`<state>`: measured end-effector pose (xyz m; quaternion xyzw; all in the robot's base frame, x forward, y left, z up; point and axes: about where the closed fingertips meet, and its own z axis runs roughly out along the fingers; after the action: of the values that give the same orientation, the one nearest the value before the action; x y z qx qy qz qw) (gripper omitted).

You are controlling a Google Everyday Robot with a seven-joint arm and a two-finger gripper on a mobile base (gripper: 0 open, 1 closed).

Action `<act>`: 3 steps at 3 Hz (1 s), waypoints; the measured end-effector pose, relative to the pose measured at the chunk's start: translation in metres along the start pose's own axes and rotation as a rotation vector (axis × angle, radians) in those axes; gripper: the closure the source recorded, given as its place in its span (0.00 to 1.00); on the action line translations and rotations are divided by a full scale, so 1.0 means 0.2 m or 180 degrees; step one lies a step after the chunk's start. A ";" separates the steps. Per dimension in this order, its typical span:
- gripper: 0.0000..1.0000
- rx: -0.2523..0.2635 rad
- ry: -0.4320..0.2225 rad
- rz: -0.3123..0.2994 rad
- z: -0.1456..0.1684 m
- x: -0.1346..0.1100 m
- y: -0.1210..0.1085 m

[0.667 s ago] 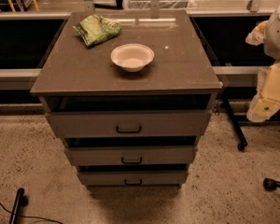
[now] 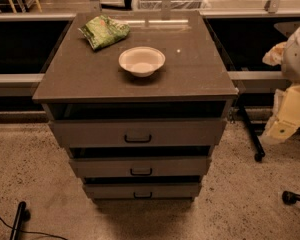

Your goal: Open bottom drawer

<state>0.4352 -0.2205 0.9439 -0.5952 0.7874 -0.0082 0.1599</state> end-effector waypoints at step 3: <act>0.00 -0.0021 0.0176 -0.0063 0.27 0.05 0.12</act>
Offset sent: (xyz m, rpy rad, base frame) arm -0.0074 0.0143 -0.0423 -0.1523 -0.0912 0.0175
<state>0.4246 -0.2129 0.8855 -0.6031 0.7856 -0.0236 0.1361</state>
